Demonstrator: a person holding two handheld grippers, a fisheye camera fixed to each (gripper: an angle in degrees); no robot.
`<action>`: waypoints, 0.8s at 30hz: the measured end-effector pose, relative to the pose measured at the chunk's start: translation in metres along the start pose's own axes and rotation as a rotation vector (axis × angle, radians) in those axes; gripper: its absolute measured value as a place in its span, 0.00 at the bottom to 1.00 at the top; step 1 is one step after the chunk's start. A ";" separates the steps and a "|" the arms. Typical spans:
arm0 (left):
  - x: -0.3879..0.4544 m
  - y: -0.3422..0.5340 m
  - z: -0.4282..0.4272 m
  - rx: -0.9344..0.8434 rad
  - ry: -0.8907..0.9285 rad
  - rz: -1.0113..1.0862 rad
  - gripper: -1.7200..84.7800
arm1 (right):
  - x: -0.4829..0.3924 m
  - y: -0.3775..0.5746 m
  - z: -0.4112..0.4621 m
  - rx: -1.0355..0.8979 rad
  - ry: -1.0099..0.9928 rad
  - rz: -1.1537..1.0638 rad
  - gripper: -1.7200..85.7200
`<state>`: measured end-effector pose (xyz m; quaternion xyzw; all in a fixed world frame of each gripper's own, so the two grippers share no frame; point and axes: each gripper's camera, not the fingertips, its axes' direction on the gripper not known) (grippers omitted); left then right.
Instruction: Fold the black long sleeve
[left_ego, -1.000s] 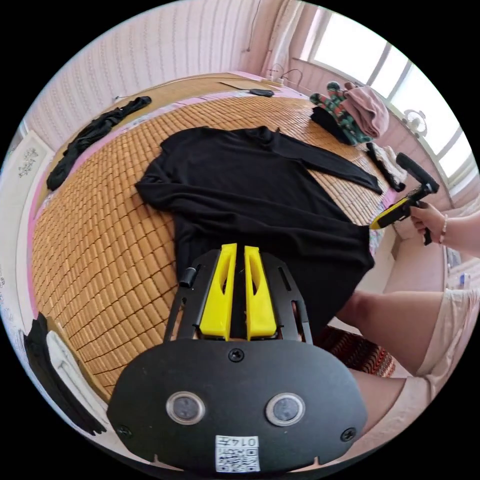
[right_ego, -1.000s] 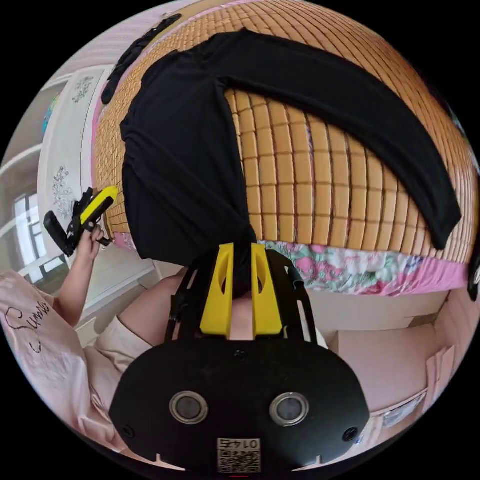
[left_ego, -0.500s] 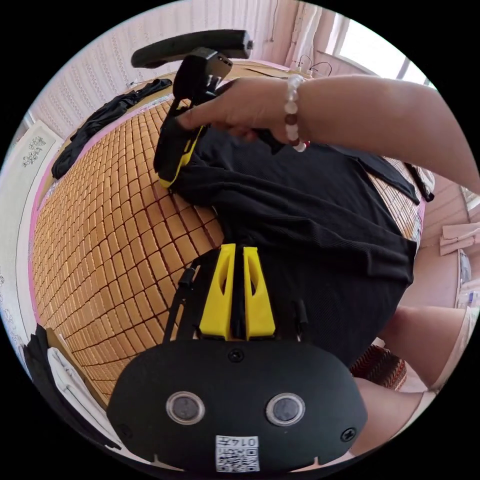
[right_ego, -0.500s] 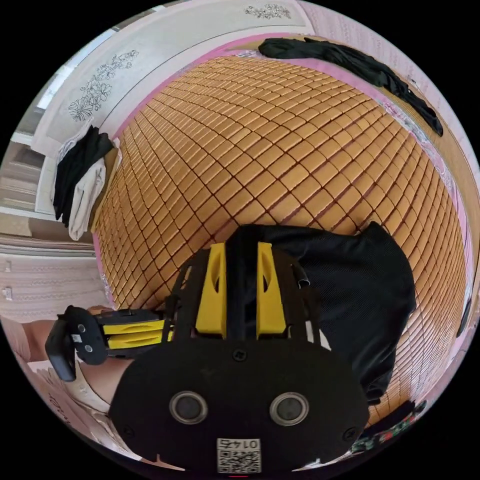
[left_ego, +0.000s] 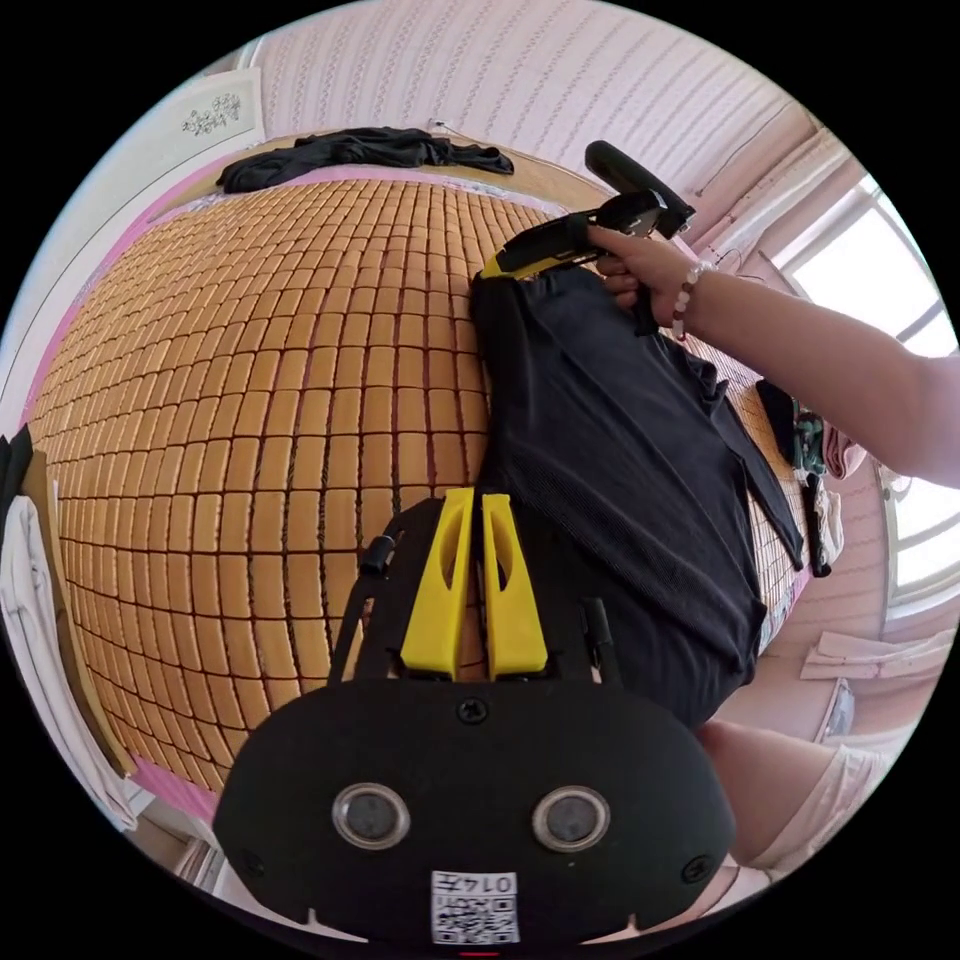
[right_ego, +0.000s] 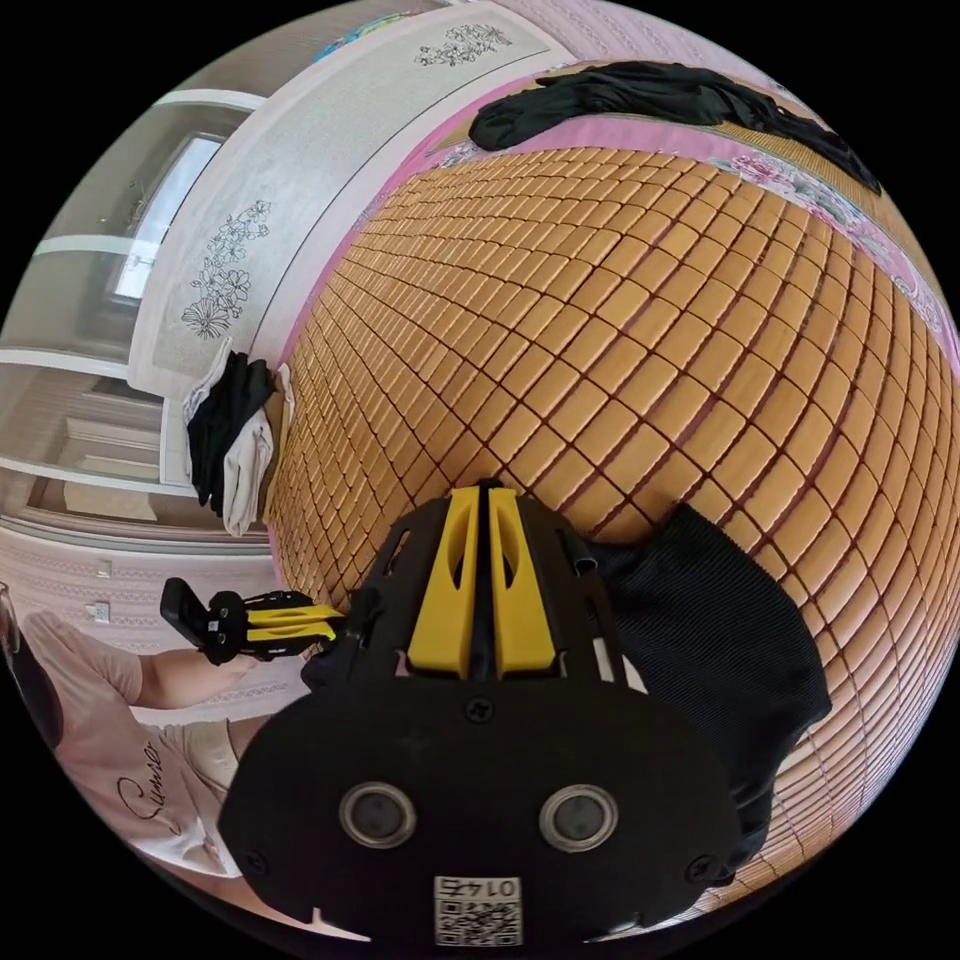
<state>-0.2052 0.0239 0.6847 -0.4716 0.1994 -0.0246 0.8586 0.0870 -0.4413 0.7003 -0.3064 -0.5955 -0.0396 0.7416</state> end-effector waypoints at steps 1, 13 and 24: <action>-0.003 -0.001 0.001 -0.004 0.008 -0.020 0.01 | 0.000 -0.001 -0.007 0.009 -0.002 0.001 0.02; -0.009 0.009 -0.040 0.043 -0.112 -0.013 0.01 | -0.035 0.171 -0.111 0.165 0.109 0.072 0.07; 0.128 -0.026 -0.023 -0.017 0.162 0.542 0.06 | -0.024 0.494 -0.151 0.230 0.366 0.879 0.12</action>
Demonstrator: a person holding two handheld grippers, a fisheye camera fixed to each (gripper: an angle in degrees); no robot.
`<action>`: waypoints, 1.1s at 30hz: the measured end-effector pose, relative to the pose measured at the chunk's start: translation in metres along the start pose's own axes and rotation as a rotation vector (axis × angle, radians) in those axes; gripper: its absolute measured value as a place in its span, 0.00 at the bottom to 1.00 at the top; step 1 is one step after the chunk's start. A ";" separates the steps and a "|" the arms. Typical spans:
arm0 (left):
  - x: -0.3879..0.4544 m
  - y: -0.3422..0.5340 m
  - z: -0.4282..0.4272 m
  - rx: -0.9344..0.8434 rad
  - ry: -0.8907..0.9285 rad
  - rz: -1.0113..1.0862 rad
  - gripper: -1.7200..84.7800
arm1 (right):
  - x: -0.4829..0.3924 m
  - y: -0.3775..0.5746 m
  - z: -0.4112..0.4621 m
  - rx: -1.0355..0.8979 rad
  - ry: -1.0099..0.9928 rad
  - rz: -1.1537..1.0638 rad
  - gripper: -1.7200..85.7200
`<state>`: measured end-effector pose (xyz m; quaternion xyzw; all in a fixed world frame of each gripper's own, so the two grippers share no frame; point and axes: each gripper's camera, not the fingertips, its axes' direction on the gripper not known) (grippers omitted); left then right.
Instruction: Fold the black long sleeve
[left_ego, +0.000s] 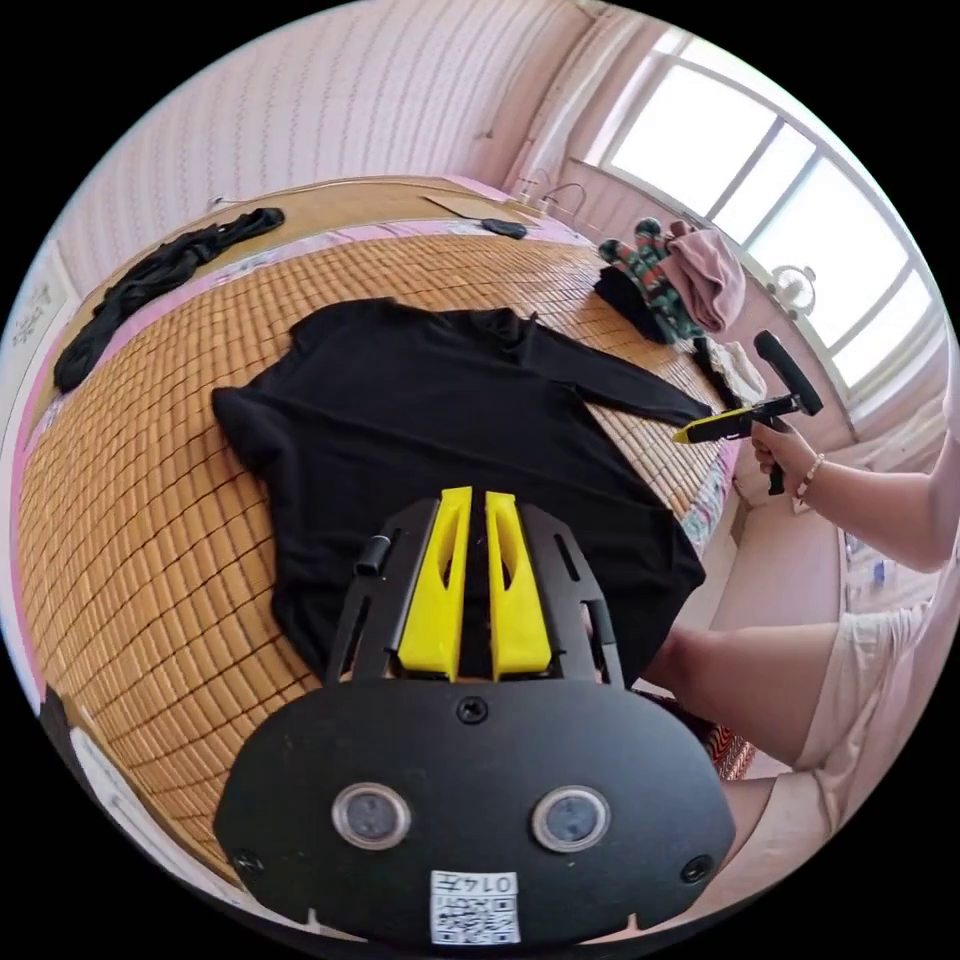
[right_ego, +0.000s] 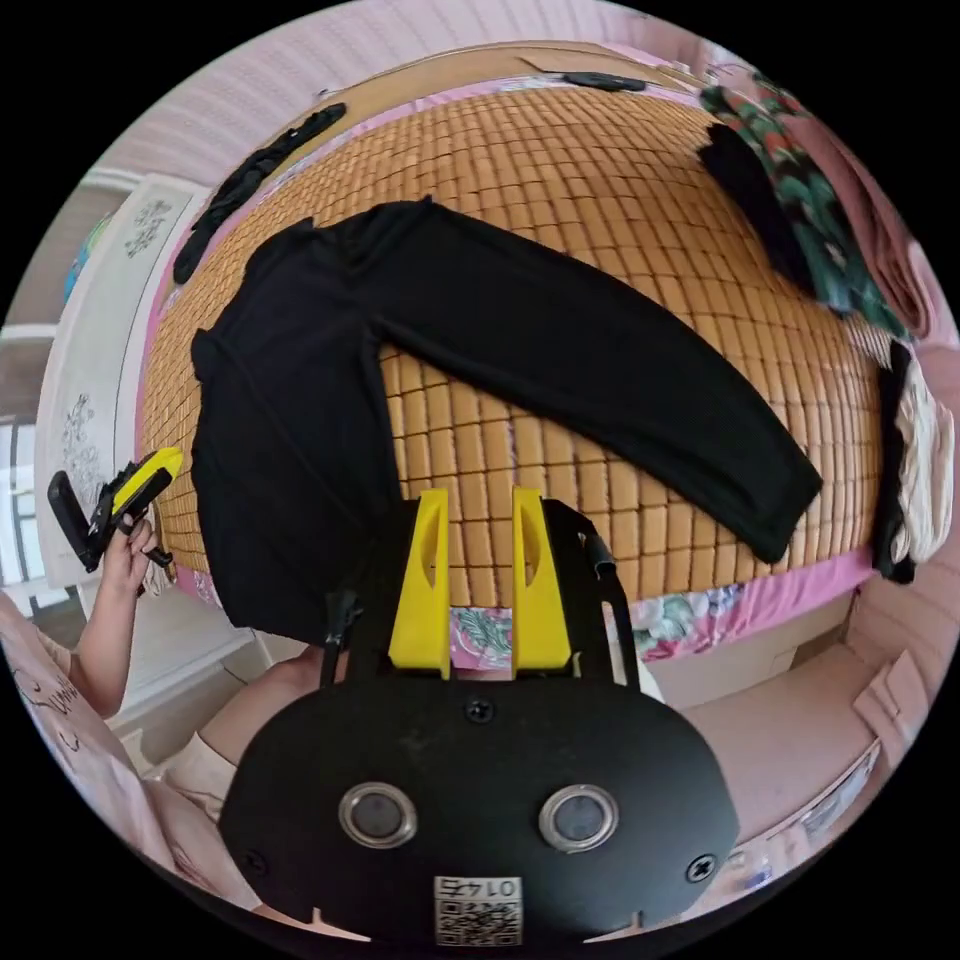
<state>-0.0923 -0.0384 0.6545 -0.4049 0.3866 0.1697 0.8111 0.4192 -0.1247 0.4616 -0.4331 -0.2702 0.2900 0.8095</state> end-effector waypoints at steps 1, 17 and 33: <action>0.015 -0.019 0.010 -0.002 0.045 0.063 0.07 | 0.022 0.009 -0.007 0.026 0.019 0.062 0.13; 0.208 -0.223 0.183 -0.119 0.057 0.651 0.11 | 0.205 0.092 -0.037 0.331 -0.088 0.517 0.13; 0.194 -0.210 0.179 -0.080 0.058 0.564 0.01 | 0.175 0.207 -0.107 0.624 -0.533 0.038 0.02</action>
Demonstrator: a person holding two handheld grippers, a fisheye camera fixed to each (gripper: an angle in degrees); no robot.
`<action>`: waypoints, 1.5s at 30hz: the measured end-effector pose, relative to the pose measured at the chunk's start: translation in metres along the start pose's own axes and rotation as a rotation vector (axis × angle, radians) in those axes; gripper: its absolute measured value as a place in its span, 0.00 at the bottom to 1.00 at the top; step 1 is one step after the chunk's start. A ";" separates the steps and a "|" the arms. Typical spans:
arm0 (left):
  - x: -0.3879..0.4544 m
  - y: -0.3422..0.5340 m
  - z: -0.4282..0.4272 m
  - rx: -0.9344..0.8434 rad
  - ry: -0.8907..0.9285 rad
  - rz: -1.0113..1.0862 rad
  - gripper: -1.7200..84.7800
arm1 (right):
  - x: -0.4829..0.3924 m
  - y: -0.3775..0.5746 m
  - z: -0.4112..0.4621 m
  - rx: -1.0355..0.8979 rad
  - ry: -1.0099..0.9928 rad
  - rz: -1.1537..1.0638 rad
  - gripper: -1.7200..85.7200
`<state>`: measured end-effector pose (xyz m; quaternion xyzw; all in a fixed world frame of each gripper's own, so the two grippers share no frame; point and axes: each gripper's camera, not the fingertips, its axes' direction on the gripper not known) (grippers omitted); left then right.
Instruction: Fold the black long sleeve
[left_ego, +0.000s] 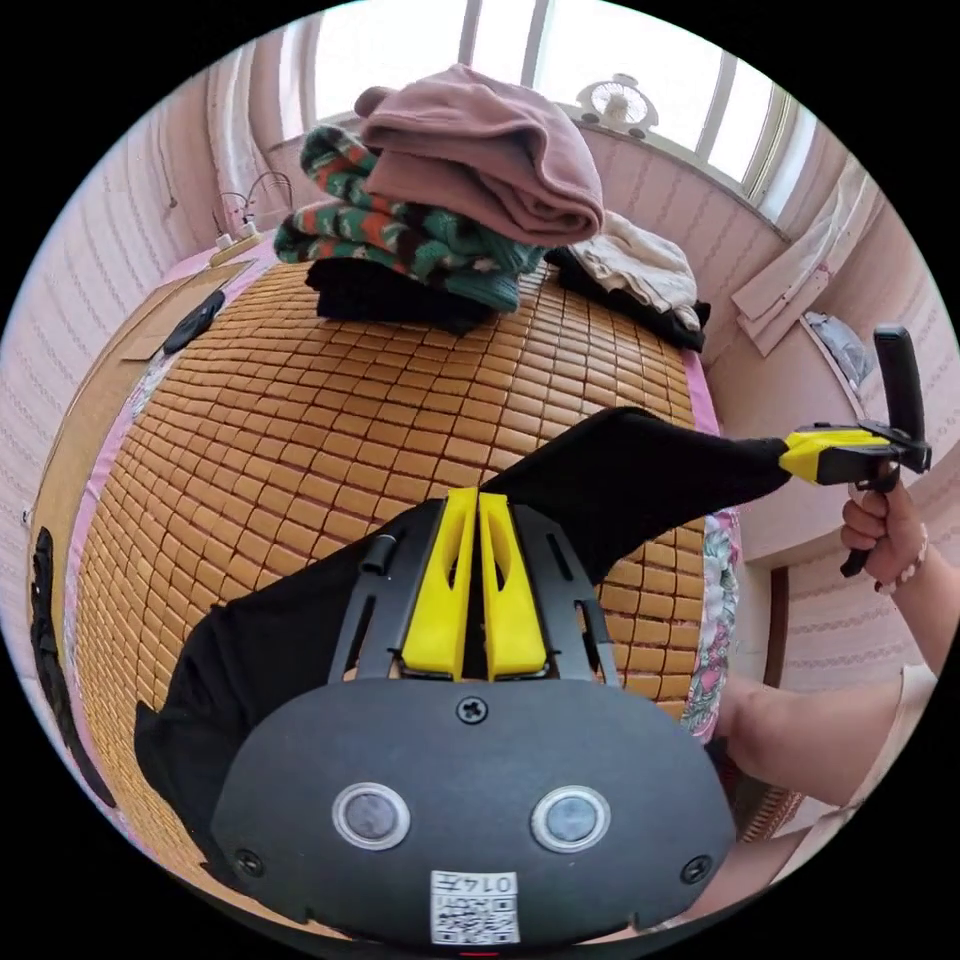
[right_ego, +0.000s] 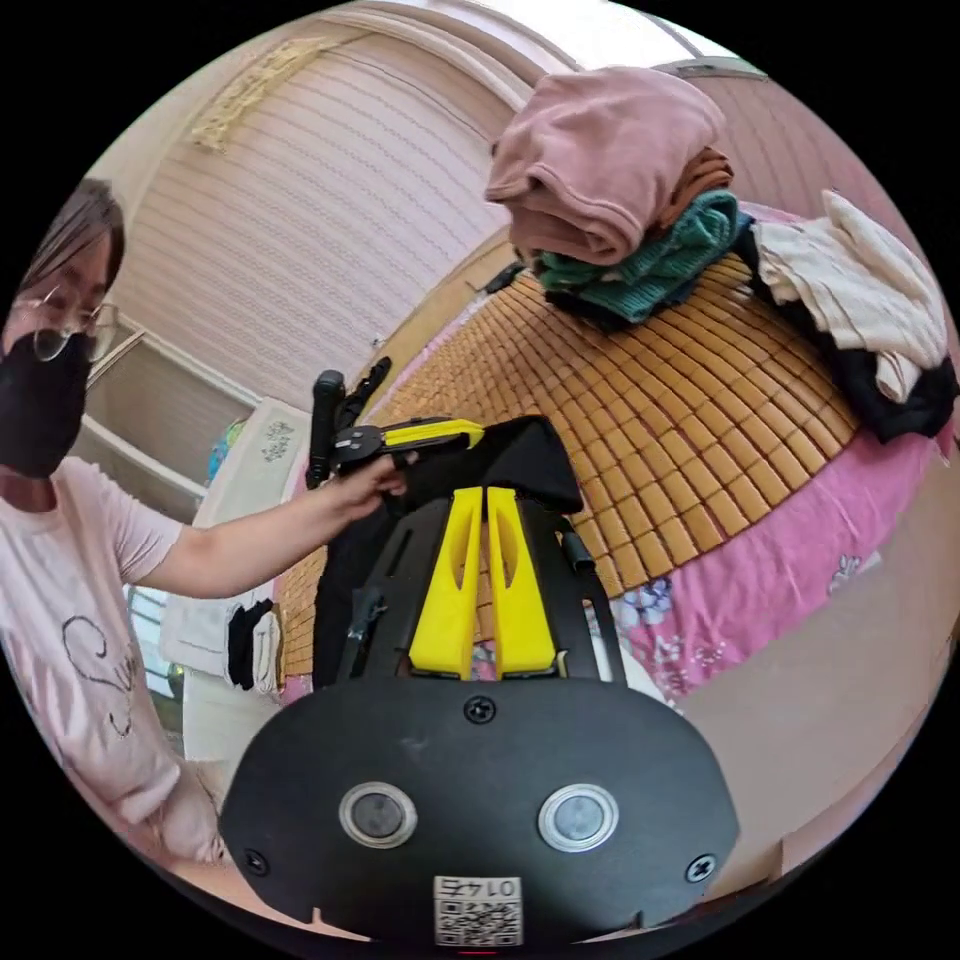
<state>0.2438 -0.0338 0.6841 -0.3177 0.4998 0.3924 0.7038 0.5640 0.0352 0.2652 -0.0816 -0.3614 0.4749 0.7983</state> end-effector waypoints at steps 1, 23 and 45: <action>-0.008 0.013 -0.022 0.052 0.001 -0.039 0.01 | -0.021 0.002 0.000 -0.015 -0.080 -0.074 0.02; -0.062 0.339 -0.177 0.189 -0.170 -0.799 0.01 | -0.274 0.201 0.205 -0.836 -0.512 -0.900 0.02; -0.144 0.266 -0.159 0.068 -0.155 -0.612 0.01 | -0.149 0.171 0.348 -0.845 0.168 -0.784 0.09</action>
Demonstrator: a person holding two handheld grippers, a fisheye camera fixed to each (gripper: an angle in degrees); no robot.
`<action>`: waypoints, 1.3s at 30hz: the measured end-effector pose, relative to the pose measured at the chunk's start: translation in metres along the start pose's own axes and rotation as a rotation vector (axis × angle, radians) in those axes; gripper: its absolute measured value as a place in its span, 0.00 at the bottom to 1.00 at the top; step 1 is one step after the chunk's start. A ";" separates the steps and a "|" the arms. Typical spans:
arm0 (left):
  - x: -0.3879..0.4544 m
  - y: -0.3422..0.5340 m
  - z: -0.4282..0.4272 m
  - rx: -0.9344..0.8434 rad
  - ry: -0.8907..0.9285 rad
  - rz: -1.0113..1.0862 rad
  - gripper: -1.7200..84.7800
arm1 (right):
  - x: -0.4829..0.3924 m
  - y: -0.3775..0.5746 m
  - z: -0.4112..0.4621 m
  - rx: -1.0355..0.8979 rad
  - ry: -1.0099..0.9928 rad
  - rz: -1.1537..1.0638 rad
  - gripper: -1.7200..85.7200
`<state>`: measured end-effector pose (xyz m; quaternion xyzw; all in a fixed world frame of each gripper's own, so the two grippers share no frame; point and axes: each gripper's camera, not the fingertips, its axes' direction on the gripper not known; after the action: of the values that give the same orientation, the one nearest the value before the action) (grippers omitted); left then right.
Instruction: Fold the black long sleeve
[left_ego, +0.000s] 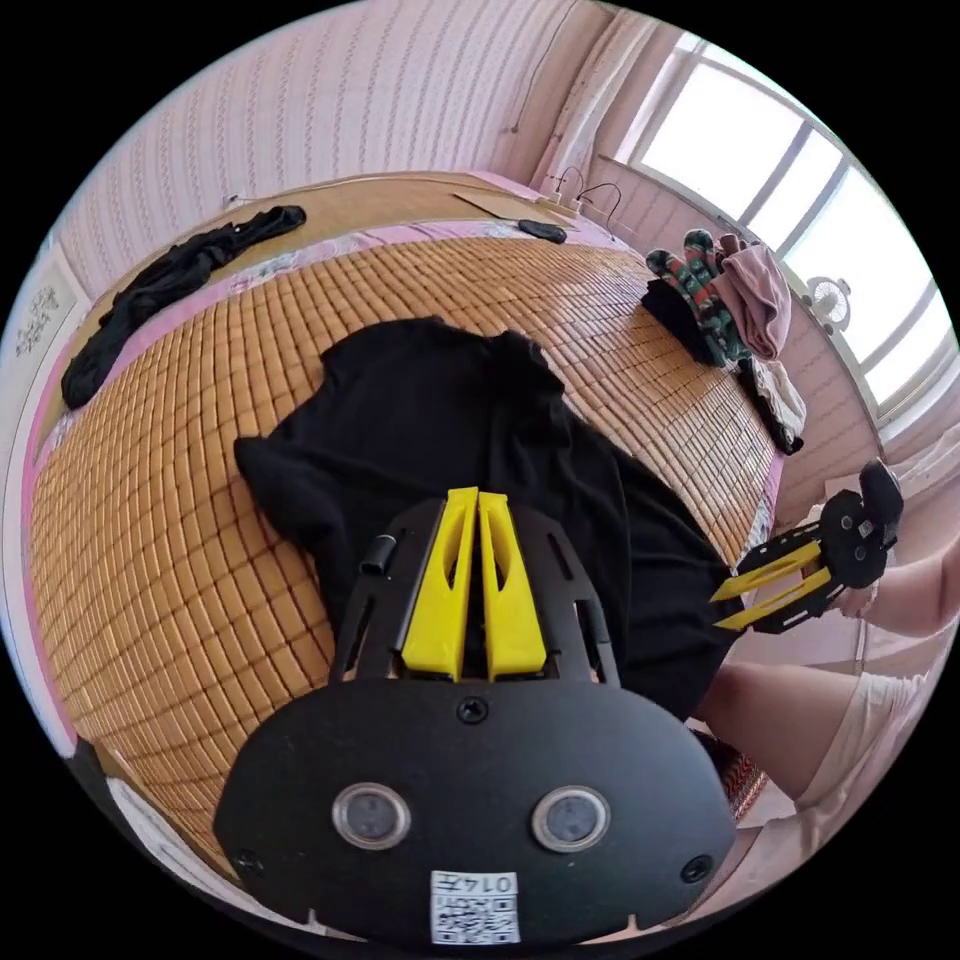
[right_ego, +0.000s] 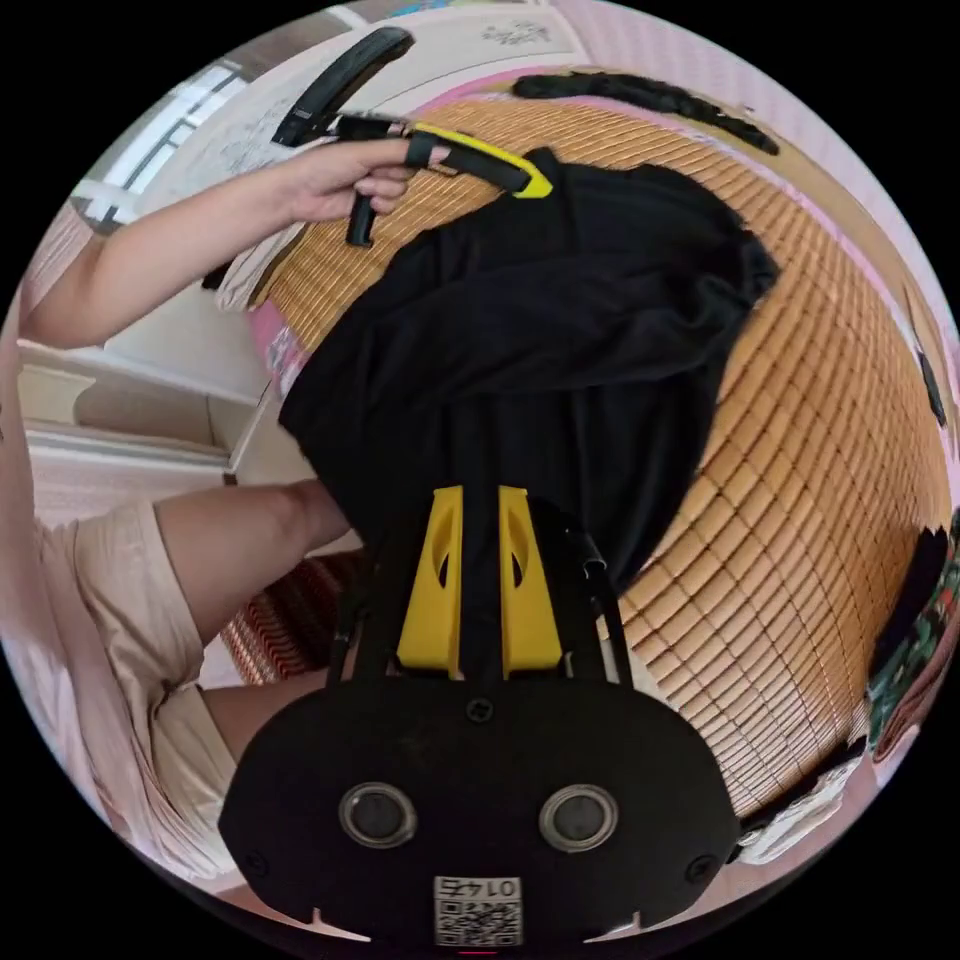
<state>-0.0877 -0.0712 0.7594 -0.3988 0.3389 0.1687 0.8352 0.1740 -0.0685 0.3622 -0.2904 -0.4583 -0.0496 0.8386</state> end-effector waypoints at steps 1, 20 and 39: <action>0.003 -0.028 0.009 0.035 0.035 0.025 0.02 | 0.028 -0.016 -0.006 0.066 0.043 0.079 0.09; 0.047 -0.143 0.163 -0.160 0.010 0.143 0.03 | 0.249 -0.053 0.044 0.258 -0.132 0.600 0.02; 0.137 0.174 -0.022 -0.141 -0.197 0.132 0.04 | 0.144 -0.026 0.039 0.232 -0.134 0.243 0.03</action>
<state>-0.0957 0.0220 0.5577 -0.4151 0.2681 0.2851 0.8214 0.2188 -0.0426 0.5042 -0.2473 -0.4774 0.1247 0.8339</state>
